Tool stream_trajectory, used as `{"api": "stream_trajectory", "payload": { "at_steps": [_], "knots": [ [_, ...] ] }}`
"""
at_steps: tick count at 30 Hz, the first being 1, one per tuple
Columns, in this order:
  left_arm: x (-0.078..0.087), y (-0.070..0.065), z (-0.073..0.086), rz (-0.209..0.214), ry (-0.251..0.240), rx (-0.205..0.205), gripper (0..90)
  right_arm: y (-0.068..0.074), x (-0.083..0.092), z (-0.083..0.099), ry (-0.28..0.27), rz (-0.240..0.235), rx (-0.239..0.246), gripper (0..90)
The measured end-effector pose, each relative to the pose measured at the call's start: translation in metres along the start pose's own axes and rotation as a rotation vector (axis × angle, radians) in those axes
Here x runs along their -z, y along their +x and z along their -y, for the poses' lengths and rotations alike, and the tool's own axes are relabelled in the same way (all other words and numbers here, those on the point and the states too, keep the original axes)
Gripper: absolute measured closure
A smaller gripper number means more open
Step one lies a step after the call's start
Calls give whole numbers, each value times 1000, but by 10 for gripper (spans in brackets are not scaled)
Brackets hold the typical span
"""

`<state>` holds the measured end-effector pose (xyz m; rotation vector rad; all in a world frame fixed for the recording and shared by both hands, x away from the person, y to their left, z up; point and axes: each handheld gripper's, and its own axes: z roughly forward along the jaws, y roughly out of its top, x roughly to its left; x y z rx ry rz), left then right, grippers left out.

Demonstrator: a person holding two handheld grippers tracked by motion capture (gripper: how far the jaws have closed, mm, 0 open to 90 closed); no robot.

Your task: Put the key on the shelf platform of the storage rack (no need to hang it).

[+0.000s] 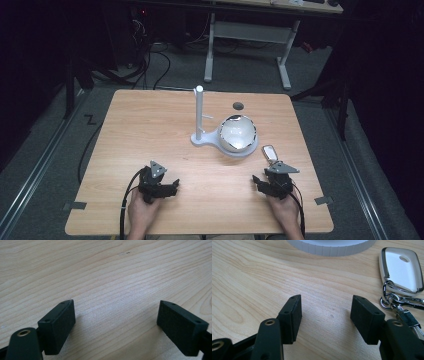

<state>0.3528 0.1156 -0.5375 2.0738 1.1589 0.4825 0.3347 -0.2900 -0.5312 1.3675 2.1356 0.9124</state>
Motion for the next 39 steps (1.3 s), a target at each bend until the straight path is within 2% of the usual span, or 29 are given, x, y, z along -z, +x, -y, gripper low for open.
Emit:
{"api": "stream_trajectory", "payload": {
  "at_steps": [39],
  "knots": [
    [0,0,0,0,1,0,155,1,0,0,-2,12,-8,447]
  ]
}}
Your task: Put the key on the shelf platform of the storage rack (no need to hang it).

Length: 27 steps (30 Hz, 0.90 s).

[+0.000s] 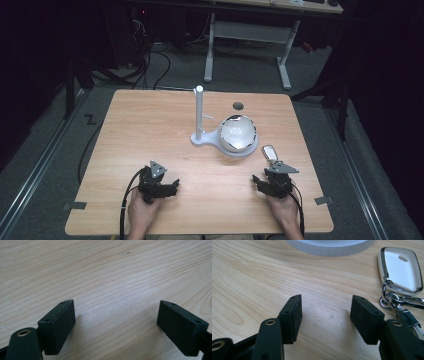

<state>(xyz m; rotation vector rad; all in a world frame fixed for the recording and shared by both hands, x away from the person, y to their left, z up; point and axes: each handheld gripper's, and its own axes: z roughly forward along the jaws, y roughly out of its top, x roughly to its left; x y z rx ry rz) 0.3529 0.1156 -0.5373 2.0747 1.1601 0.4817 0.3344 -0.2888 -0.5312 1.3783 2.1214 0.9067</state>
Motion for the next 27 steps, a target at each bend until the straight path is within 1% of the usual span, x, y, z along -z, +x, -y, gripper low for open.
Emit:
{"api": "stream_trajectory", "payload": {
  "at_steps": [3,6,7,22,27],
  "knots": [
    [0,0,0,-1,0,0,155,0,0,0,0,-5,-4,453],
    [0,0,0,0,0,0,155,0,3,0,-15,-13,-12,466],
    [0,0,0,0,0,0,155,-1,4,-1,-19,-12,-8,466],
    [0,0,0,1,-1,0,155,-6,19,-1,-47,-15,-35,499],
    [0,0,0,0,-1,0,155,-14,25,1,-64,-5,-63,509]
  ]
}}
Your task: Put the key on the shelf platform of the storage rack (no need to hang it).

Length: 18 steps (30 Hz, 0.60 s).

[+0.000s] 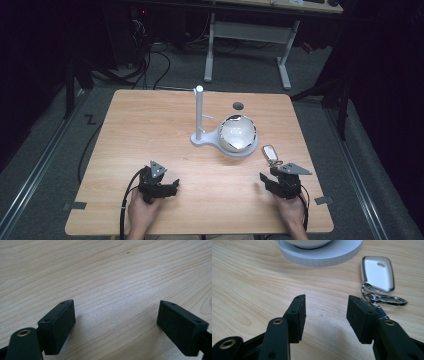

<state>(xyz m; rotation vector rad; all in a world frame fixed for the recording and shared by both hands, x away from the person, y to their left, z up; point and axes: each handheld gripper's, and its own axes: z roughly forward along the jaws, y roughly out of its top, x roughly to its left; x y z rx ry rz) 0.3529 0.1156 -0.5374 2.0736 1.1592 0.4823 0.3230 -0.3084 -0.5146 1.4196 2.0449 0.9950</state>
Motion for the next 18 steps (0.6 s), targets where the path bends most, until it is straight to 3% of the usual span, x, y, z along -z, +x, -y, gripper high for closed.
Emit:
{"api": "stream_trajectory", "payload": {
  "at_steps": [9,18],
  "knots": [
    [0,0,0,0,-1,1,155,-13,7,0,-14,30,-33,522],
    [0,0,0,0,-1,1,155,-29,5,-7,-16,96,-29,527]
  ]
}}
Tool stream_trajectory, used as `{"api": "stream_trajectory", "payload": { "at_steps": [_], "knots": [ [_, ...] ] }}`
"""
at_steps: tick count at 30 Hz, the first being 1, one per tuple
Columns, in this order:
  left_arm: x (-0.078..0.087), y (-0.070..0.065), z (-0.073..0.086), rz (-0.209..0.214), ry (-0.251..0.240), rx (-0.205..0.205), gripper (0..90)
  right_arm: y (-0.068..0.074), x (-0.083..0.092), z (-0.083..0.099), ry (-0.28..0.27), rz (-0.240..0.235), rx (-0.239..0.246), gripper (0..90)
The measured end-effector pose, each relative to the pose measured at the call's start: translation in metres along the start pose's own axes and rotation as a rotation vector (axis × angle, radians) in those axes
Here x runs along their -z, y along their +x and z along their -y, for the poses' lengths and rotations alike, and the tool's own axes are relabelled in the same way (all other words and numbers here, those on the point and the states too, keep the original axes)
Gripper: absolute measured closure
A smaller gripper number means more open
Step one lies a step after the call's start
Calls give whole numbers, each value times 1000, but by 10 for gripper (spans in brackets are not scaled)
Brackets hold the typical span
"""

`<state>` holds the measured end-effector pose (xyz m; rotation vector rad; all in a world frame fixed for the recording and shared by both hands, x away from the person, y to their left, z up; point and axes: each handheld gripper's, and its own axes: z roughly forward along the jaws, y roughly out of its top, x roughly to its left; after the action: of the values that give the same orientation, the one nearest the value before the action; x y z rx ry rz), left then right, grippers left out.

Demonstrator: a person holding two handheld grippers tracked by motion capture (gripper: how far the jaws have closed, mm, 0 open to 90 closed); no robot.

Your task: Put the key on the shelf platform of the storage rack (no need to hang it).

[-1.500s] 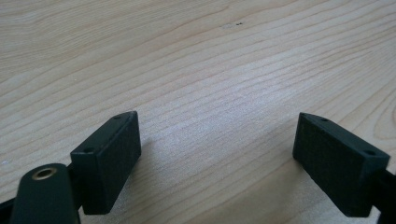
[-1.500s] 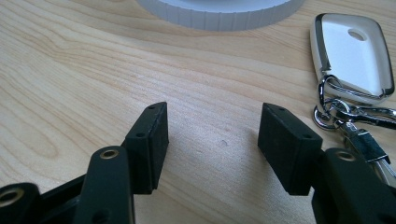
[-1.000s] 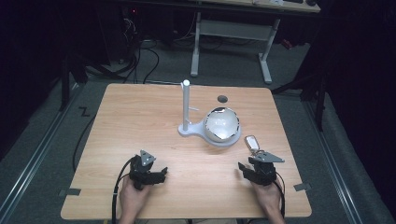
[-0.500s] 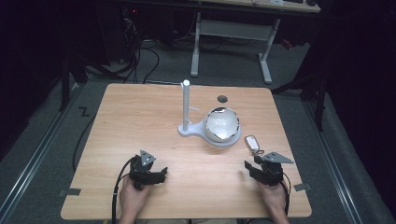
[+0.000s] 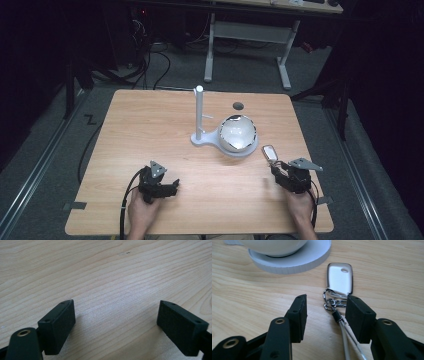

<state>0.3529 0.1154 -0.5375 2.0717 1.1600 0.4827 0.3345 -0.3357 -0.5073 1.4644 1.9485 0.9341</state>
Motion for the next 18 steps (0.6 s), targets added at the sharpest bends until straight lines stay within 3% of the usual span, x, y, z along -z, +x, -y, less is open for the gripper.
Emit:
{"api": "stream_trajectory", "payload": {
  "at_steps": [18],
  "knots": [
    [0,0,0,-1,-1,2,155,-17,-26,5,85,47,-33,518]
  ]
}}
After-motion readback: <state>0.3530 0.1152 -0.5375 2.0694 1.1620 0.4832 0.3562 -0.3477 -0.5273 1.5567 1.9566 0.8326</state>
